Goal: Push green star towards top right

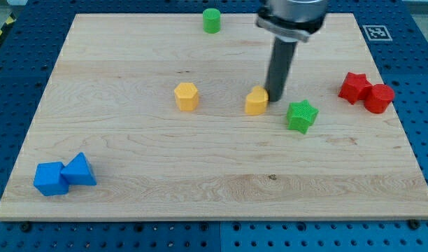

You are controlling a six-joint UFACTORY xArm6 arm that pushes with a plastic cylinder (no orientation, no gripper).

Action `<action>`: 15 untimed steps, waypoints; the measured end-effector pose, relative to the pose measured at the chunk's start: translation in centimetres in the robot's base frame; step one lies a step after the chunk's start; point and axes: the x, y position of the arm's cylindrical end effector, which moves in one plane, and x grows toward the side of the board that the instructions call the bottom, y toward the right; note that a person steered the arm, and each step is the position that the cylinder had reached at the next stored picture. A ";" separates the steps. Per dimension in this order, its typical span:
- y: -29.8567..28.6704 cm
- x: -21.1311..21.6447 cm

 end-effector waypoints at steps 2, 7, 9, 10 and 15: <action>-0.7 3.6; 7.6 6.7; 6.6 3.3; 6.6 2.1; 7.3 -12.1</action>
